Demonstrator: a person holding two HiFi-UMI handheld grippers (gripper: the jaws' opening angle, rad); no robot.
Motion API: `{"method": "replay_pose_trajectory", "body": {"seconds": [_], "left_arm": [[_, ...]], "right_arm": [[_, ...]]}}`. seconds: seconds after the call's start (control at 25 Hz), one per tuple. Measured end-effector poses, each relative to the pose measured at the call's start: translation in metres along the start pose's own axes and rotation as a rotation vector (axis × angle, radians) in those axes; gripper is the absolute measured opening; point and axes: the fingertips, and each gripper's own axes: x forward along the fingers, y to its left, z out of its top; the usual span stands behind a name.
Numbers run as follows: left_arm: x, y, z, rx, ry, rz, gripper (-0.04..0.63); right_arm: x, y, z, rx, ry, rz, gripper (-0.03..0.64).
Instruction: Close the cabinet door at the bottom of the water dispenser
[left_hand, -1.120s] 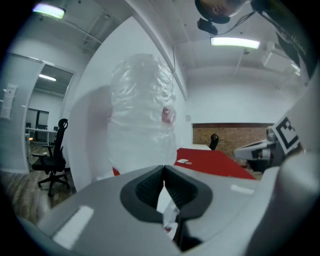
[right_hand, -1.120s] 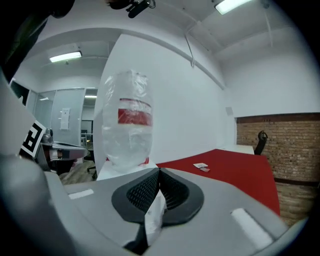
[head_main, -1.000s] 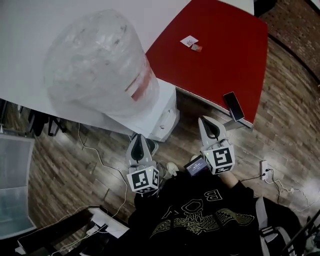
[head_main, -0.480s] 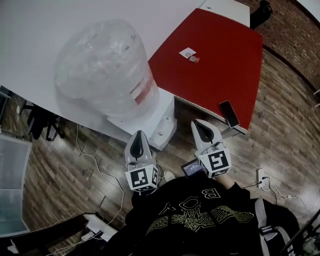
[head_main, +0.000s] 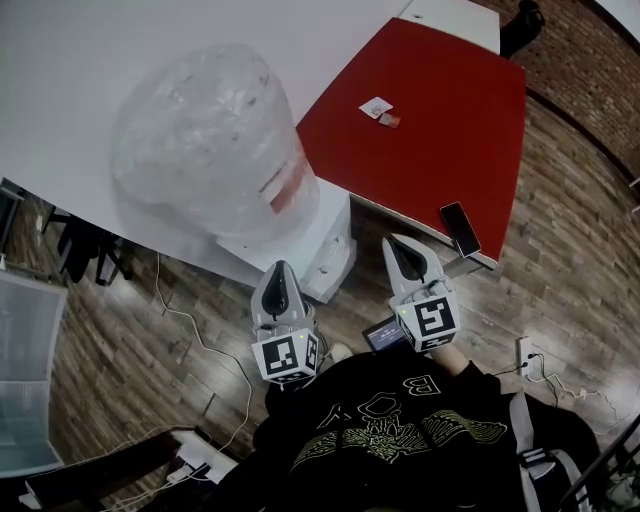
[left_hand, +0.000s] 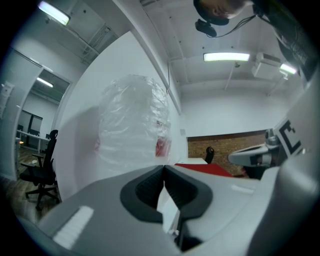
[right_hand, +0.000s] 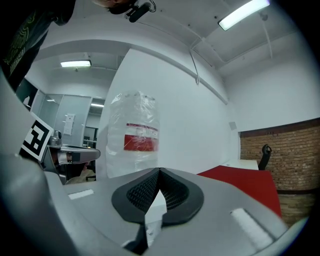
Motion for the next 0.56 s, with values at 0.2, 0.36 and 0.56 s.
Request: {"method": "replay_pose_trajectory", "body": {"seconds": [0.2, 0.36, 0.56], "left_arm": [[0.0035, -0.0012, -0.0005, -0.003, 0.008, -0.003, 0.006], [0.0057, -0.0022, -0.0008, 0.001, 0.011, -0.011, 0.006], [0.0077, -0.0048, -0.0031, -0.003, 0.022, -0.012, 0.006]], "right_arm": [[0.0033, -0.0008, -0.0041, 0.005, 0.012, 0.004, -0.002], [0.0069, -0.0002, -0.0062, 0.016, 0.023, 0.009, -0.002], [0.0078, -0.0027, -0.0042, 0.023, 0.024, 0.014, -0.002]]}}
